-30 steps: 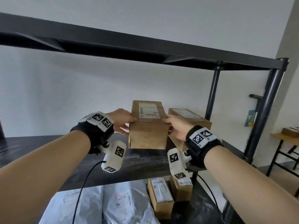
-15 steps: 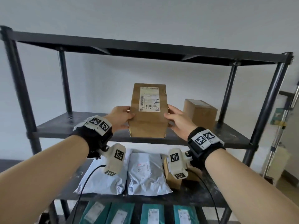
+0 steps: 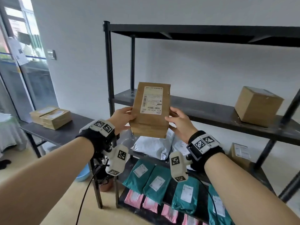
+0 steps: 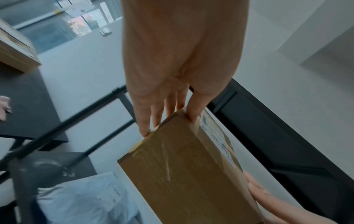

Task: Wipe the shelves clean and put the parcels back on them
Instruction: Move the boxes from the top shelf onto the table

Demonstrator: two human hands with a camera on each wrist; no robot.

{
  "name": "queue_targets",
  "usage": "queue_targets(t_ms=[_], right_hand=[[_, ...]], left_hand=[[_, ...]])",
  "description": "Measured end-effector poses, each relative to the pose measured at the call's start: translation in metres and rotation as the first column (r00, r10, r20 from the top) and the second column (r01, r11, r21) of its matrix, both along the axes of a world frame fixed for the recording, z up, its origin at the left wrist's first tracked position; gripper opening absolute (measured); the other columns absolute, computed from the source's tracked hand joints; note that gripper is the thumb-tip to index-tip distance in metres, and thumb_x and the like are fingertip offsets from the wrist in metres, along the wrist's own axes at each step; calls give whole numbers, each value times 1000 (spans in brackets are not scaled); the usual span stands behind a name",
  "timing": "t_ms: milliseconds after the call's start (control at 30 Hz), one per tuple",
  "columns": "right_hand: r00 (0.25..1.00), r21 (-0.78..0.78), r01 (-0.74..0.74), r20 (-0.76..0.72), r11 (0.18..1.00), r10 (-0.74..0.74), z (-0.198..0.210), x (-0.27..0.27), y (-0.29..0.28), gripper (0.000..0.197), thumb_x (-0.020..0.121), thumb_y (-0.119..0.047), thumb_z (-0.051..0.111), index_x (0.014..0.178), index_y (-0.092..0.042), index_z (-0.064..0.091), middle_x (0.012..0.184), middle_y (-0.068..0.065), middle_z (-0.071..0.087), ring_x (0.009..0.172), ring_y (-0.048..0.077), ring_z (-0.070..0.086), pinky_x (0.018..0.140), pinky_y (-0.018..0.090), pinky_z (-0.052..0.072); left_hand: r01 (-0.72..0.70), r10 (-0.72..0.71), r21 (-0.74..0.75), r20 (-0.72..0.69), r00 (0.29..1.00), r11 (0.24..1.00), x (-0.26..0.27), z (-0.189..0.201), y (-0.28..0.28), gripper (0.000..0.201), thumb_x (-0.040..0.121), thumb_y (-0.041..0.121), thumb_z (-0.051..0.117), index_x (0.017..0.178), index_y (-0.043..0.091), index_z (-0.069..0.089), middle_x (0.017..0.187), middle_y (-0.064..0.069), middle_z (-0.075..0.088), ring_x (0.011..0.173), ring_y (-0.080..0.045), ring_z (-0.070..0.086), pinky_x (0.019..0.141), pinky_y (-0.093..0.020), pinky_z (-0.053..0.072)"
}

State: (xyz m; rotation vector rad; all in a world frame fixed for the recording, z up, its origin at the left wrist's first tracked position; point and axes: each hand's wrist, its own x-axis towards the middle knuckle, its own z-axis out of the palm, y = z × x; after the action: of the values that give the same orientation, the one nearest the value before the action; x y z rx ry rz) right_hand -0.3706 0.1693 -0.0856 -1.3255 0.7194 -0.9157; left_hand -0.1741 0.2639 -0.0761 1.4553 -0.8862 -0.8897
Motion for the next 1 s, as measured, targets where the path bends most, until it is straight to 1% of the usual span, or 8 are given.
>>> queue_targets(t_ms=[100, 267, 400, 500, 600, 667, 800, 1000], right_hand=[[998, 31, -63, -3, 998, 63, -19, 37, 14, 52, 89, 6, 55, 136, -14, 45, 132, 6, 57, 113, 18, 56, 79, 25, 47], [988, 84, -151, -7, 985, 152, -53, 117, 27, 56, 89, 11, 51, 139, -10, 42, 128, 8, 58, 94, 11, 61, 70, 20, 48], [975, 141, -220, -6, 965, 223, -77, 192, 37, 62, 90, 13, 48, 144, -15, 37, 121, 10, 61, 95, 16, 62, 66, 18, 51], [971, 186, -229, -18, 956, 236, -98, 252, 41, 65, 90, 12, 48, 147, -15, 34, 122, 9, 62, 108, 22, 61, 80, 25, 53], [975, 213, -213, -19, 953, 222, -113, 308, 46, 64, 90, 14, 48, 146, -14, 35, 108, 1, 64, 101, 17, 61, 80, 23, 50], [977, 236, -199, -24, 951, 210, -122, 342, 49, 65, 90, 14, 47, 146, -14, 34, 119, 4, 61, 103, 18, 60, 77, 22, 51], [983, 296, -169, -19, 940, 183, -146, 403, 48, 66, 89, 14, 48, 146, -14, 35, 133, 12, 56, 120, 27, 55, 101, 37, 46], [980, 316, -163, -56, 935, 190, -171, 476, 31, 65, 87, 15, 49, 146, -12, 36, 130, 14, 58, 122, 31, 54, 107, 43, 41]], left_hand=[[-60, 62, 20, -69, 996, 998, 32, -20, 24, 37, 94, 3, 53, 129, 14, 53, 117, -6, 64, 100, -23, 59, 89, -39, 50], [-150, 156, 57, -119, 981, 987, 99, -58, 55, 38, 94, 2, 52, 129, 14, 52, 114, -2, 64, 85, -14, 62, 66, -28, 54], [-207, 218, 95, -135, 966, 974, 169, -82, 70, 40, 92, 2, 54, 130, 18, 53, 111, 1, 65, 93, -18, 60, 84, -36, 48], [-233, 248, 110, -148, 957, 966, 226, -98, 76, 41, 92, -2, 53, 130, 14, 53, 117, -3, 64, 99, -22, 59, 90, -41, 48], [-252, 272, 135, -160, 949, 958, 279, -111, 81, 40, 92, -3, 53, 128, 13, 53, 118, -3, 62, 87, -17, 60, 76, -32, 48], [-248, 271, 147, -167, 948, 958, 311, -119, 83, 40, 92, -4, 52, 127, 14, 52, 116, -2, 61, 81, -12, 59, 66, -25, 49], [-224, 257, 188, -173, 951, 956, 373, -135, 81, 42, 91, -4, 53, 129, 14, 52, 123, -3, 61, 86, -12, 60, 73, -27, 50], [-184, 230, 230, -193, 954, 956, 446, -159, 68, 42, 93, -2, 50, 131, 15, 50, 116, 2, 60, 84, -8, 56, 71, -25, 45]])
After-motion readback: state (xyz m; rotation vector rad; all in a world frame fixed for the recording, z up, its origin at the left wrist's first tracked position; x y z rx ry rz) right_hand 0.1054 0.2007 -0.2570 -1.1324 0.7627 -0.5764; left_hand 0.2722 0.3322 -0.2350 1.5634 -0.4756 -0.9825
